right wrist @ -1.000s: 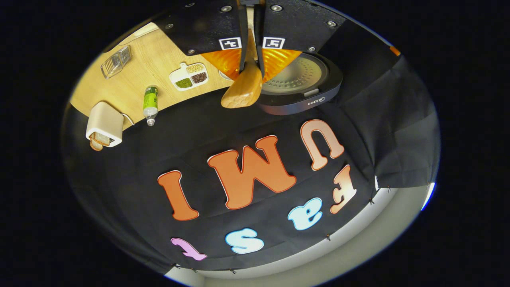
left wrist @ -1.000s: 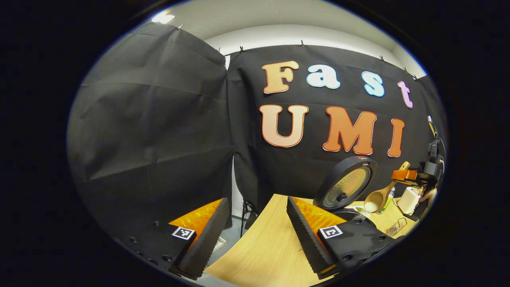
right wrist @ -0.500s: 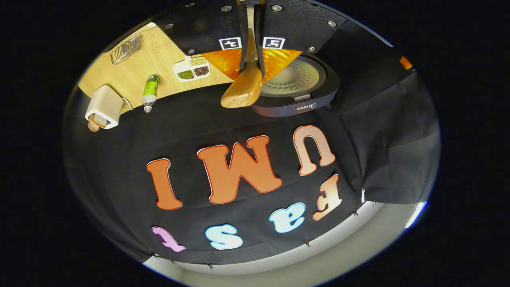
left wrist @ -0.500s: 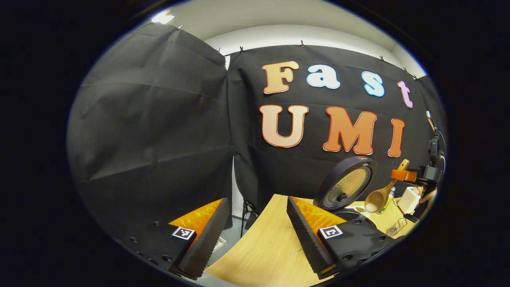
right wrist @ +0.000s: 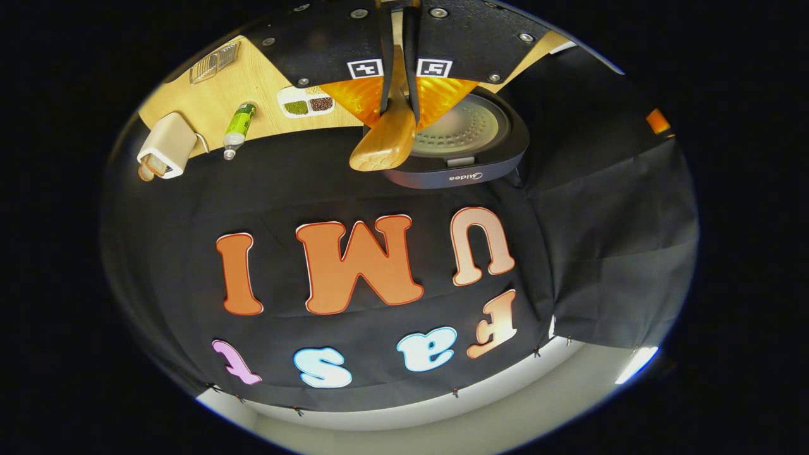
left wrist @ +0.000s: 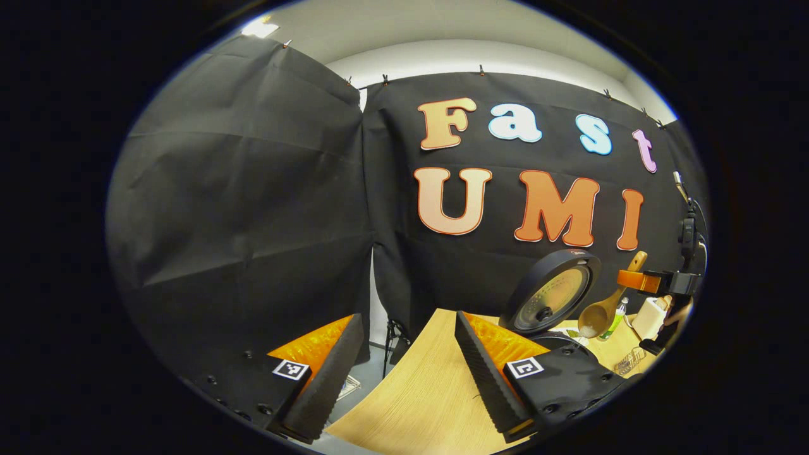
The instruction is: Close the left gripper, press the button to open the rice cooker; take a wooden spoon from the chopstick holder with the right hand, scoop a spoonful of rice and pour it into the rice cooker, then put the wooden spoon back into the chopstick holder.
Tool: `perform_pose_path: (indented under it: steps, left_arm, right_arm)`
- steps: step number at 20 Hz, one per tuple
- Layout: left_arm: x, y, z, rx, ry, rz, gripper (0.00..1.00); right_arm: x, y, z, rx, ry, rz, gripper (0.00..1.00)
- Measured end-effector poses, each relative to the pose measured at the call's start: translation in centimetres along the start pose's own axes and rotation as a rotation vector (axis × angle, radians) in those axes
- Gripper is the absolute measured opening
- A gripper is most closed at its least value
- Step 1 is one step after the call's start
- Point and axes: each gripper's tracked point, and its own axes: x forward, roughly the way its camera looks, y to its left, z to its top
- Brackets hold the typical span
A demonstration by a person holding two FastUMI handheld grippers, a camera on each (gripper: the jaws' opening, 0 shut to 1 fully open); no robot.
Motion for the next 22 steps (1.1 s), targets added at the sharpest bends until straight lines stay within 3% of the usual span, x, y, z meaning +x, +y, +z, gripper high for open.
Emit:
perform_pose_path:
  steps: [15, 22]
  left_arm:
    - [0.3, 0.9, -0.7, 0.0, 0.013, 0.007, 0.94]
    - [0.8, 0.7, -0.4, -0.01, 0.01, -0.012, 0.94]
  right_arm:
    - [-0.2, 3.7, -1.1, -0.318, -0.026, 0.075, 0.05]
    - [-1.2, 0.9, -0.5, -0.114, -0.016, 0.038, 0.05]
